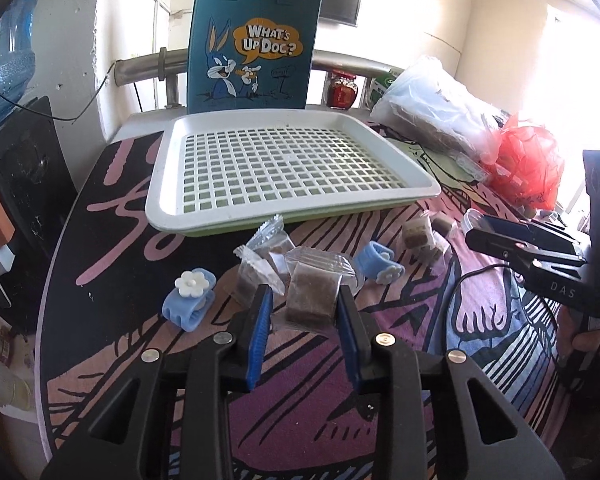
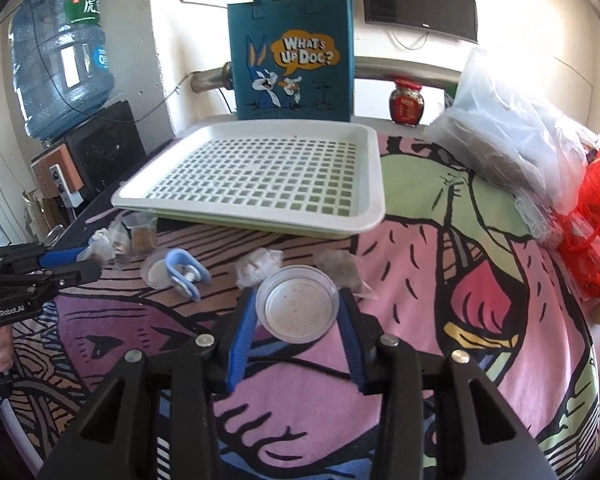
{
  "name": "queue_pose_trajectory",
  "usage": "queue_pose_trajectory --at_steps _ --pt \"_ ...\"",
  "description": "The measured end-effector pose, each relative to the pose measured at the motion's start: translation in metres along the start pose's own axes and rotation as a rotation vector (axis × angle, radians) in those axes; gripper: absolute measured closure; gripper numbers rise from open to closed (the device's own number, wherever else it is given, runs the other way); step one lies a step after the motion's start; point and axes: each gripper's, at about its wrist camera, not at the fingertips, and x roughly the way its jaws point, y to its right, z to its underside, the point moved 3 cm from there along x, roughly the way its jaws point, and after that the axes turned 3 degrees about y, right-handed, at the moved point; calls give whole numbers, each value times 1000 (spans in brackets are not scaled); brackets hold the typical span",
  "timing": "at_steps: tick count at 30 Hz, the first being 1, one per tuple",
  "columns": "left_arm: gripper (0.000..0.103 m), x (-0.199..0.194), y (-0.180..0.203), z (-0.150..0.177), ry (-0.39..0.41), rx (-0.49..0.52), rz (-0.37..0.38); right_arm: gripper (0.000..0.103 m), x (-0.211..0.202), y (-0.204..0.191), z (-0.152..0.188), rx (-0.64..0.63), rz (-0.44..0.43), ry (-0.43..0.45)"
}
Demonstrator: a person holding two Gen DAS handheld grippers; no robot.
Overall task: Organize objects
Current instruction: 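Grasp a brown-filled clear bag with the left gripper while the right gripper grasps the clear round lid, then lift the bag with the left gripper while the right gripper lifts the lid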
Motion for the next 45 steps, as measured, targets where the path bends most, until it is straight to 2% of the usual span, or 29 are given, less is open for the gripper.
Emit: queue_pose_trajectory --at_steps 8,45 --pt "72 3 0 -3 105 8 -69 64 6 -30 -2 -46 -77 64" --pt "72 7 3 3 91 0 -67 64 13 -25 2 -11 -99 62"
